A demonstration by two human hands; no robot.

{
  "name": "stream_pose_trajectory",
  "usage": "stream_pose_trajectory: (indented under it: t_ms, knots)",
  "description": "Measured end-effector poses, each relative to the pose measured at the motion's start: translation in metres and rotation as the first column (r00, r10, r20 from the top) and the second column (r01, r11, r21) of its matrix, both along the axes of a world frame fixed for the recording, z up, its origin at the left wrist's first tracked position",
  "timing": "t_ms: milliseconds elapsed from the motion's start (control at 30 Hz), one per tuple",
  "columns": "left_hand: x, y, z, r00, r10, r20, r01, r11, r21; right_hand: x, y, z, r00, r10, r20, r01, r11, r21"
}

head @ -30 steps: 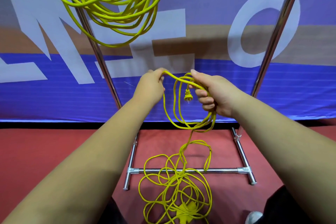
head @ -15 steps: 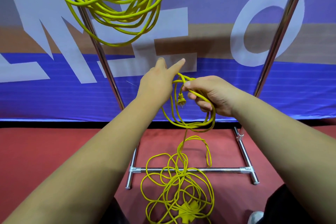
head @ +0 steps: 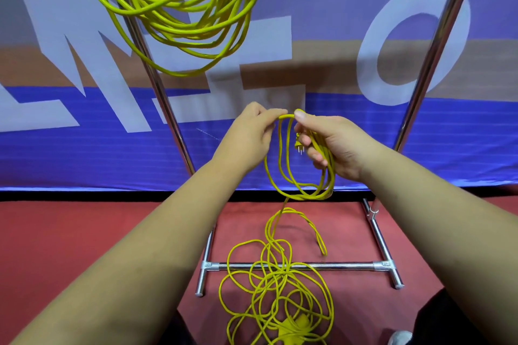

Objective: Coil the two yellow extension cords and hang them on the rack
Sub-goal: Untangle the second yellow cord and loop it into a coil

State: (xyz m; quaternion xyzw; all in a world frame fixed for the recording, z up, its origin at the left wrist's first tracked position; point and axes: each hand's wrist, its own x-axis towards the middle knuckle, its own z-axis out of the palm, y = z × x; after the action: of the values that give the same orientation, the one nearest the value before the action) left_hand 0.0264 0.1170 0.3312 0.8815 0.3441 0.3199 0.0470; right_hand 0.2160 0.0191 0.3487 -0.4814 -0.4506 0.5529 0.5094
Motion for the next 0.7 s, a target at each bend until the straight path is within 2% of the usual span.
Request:
stream_pose_trajectory:
  t_ms: [133,233,300,400,500,567,633,700]
  knots:
    - [0.008,0.001,-0.005,1.0,0.019,0.014,-0.019,0.999,-0.033,-0.002,0.0,-0.001,0.999,-0.035,-0.027,0.035,0.999,-0.006]
    - [0.015,0.004,-0.015,0.995,0.096,-0.002,-0.095,0.981,-0.17,-0.003,-0.001,0.001,0.996,-0.065,-0.061,0.063,0.998,-0.021]
    - [0.017,0.004,-0.029,0.984,0.178,-0.029,-0.176,0.912,-0.37,-0.002,-0.001,0.002,0.996,-0.078,-0.051,0.077,0.997,-0.02]
    - [0.013,0.005,-0.061,0.933,0.221,-0.285,-0.349,0.757,-0.553,0.0,-0.002,0.003,0.994,-0.1,-0.043,0.099,0.995,-0.022]
    - [0.01,-0.006,-0.092,0.867,0.139,-0.479,-0.434,0.683,-0.588,0.002,-0.003,0.004,0.992,-0.116,-0.045,0.114,0.993,-0.038]
    - [0.013,-0.016,-0.116,0.804,-0.014,-0.595,-0.433,0.671,-0.602,0.005,-0.005,0.005,0.992,-0.117,-0.042,0.115,0.992,-0.051]
    - [0.019,-0.026,-0.14,0.782,-0.137,-0.608,-0.395,0.645,-0.654,0.009,-0.007,0.005,0.992,-0.118,-0.039,0.116,0.991,-0.063]
    - [0.025,-0.034,-0.163,0.835,-0.162,-0.527,-0.353,0.577,-0.737,0.012,-0.009,0.005,0.992,-0.121,-0.036,0.118,0.99,-0.076]
